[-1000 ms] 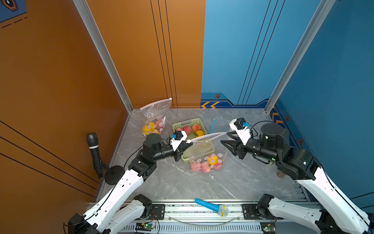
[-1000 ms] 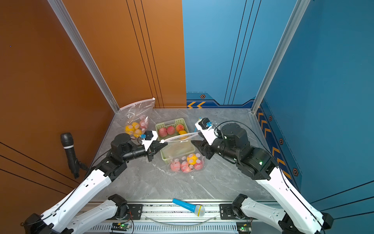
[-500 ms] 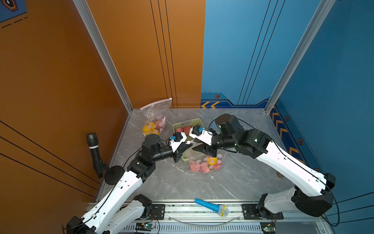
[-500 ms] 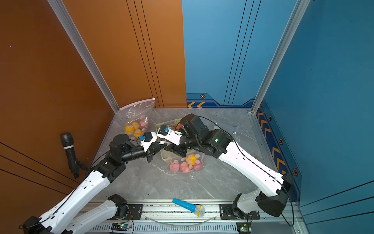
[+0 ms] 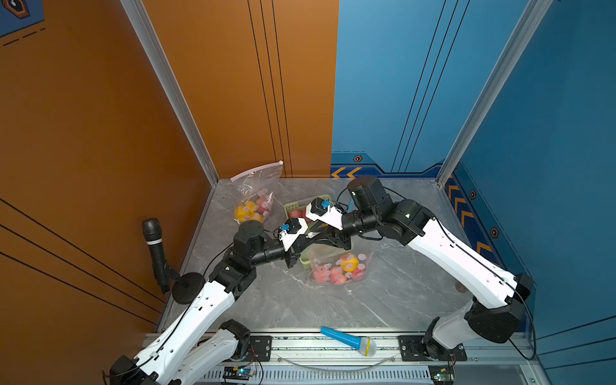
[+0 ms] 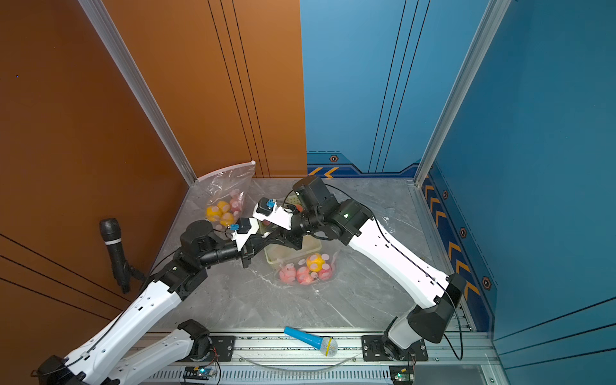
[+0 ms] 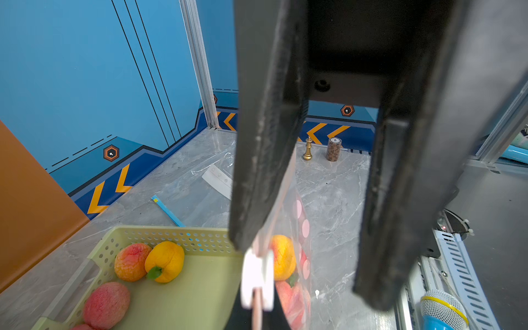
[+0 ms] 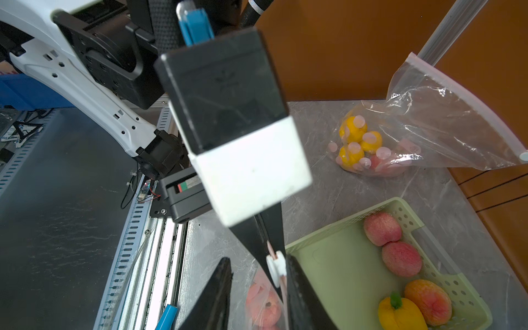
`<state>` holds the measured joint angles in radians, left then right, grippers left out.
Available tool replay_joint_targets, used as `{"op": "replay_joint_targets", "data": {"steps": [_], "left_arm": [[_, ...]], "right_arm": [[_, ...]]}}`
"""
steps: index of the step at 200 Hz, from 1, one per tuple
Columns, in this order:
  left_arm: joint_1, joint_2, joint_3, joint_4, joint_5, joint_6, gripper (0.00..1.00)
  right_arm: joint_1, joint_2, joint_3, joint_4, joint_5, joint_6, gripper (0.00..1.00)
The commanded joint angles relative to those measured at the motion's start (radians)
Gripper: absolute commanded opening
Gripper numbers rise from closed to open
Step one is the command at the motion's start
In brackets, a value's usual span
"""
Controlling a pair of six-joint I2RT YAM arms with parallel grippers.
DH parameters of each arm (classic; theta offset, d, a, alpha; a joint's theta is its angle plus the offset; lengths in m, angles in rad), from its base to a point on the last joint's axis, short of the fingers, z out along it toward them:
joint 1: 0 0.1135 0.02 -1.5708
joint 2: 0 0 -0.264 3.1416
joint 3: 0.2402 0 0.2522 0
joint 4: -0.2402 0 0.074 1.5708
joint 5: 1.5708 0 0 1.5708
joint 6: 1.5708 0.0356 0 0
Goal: Place the peach in a zip-top bag and seal the zipper
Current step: Zip the zipper on the zipper food storage bag.
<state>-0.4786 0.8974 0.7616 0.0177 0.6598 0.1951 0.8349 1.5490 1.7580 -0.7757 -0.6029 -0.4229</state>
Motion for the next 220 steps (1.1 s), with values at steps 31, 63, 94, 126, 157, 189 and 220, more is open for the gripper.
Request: {"op": "replay_joint_targets", "data": {"steps": [31,63,94,126,157,189,220], "left_arm": [[-0.004,-0.013,0.009,0.007,0.030,0.020,0.00],[-0.005,-0.008,0.009,0.007,0.029,0.021,0.00],[-0.005,-0.006,0.010,0.001,0.030,0.022,0.00],[-0.004,-0.012,0.012,-0.004,0.029,0.023,0.00],[-0.004,-0.017,0.011,-0.011,0.026,0.025,0.00],[-0.005,-0.016,0.011,-0.012,0.027,0.027,0.00],[-0.005,-0.015,0.013,-0.016,0.040,0.023,0.00]], "right_arm": [[-0.020,0.035,0.068,-0.056,-0.059,-0.023,0.33],[-0.022,0.049,0.073,-0.081,-0.059,-0.036,0.33],[-0.021,0.062,0.079,-0.101,-0.050,-0.044,0.32],[-0.022,0.073,0.089,-0.104,-0.047,-0.042,0.28],[-0.022,0.074,0.092,-0.106,-0.046,-0.044,0.24],[-0.023,0.081,0.091,-0.120,-0.034,-0.048,0.30],[-0.022,0.081,0.095,-0.120,-0.022,-0.053,0.30]]}}
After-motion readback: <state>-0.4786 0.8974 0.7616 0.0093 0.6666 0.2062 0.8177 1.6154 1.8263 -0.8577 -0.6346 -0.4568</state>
